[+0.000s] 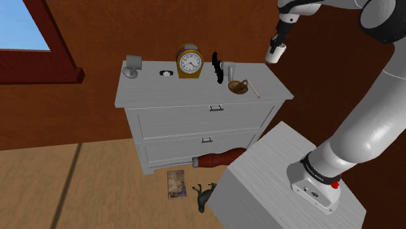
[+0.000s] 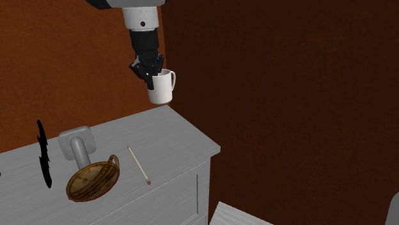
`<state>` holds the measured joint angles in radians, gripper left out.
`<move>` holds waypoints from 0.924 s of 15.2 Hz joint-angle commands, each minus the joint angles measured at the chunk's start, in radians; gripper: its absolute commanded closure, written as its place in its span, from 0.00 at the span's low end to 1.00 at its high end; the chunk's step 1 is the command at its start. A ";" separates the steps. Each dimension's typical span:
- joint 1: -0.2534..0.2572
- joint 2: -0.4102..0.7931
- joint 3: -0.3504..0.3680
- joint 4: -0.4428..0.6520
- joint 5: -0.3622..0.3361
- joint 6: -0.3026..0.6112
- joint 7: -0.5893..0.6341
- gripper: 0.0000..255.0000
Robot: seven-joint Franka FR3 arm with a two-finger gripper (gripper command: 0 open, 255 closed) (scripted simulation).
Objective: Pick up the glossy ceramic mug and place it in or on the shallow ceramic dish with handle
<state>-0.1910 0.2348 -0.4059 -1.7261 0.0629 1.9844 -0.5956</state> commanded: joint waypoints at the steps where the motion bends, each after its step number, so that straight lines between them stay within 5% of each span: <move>1: 0.001 -0.008 -0.001 0.017 -0.004 -0.024 0.002 1.00; 14: 0.168 -0.282 0.110 -0.256 -0.126 -0.016 0.313 1.00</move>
<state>-0.0352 -0.0307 -0.3086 -1.9673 -0.0567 1.9700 -0.3106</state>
